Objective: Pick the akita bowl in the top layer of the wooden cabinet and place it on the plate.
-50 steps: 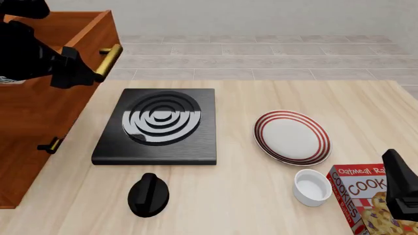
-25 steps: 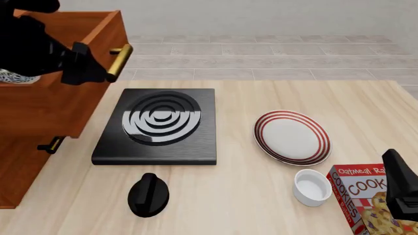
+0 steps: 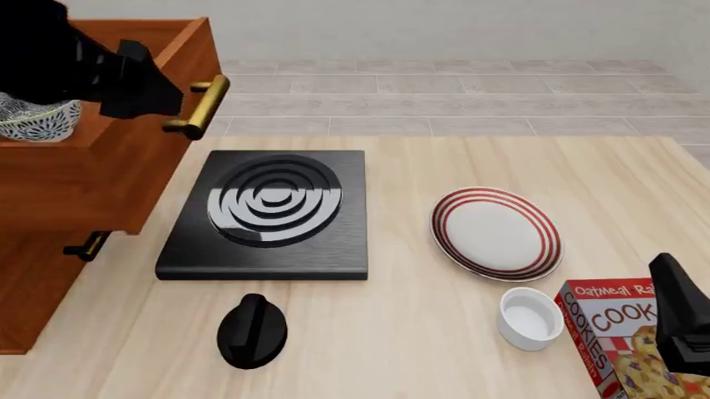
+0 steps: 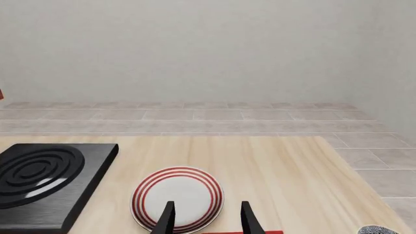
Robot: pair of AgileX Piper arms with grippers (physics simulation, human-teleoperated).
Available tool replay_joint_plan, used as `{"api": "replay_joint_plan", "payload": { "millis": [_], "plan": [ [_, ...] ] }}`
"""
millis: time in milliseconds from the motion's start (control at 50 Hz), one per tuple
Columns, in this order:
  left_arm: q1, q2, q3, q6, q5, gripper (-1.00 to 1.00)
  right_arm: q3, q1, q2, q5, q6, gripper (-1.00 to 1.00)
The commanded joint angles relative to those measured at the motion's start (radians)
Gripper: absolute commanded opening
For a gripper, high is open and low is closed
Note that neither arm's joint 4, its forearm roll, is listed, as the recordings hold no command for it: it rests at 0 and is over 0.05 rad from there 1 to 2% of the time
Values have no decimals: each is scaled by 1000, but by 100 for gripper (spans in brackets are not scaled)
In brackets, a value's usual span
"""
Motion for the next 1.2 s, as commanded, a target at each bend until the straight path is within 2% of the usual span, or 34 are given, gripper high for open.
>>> {"api": "replay_joint_plan", "payload": {
  "millis": [20,180,260,280,580,780,1020,1200],
  "plan": [
    [-24,4,-52,-18,15,100,0,0,0,0,0,100],
    [-5,12,-84,-8,33,100,0,1,1,0,-2,100],
    [22,19,-102,9,48,100,0,2,1,0,-3,100],
    [5,21,-107,28,50,100,0,2,1,0,-3,100],
    [88,59,-194,45,107,100,1,4,1,1,-6,100],
    [96,91,-256,48,145,100,0,4,1,1,-7,100],
    [132,137,-379,53,188,100,0,3,0,1,-6,100],
    [167,160,-399,63,196,100,1,3,-1,1,-6,100]
  ]
}}
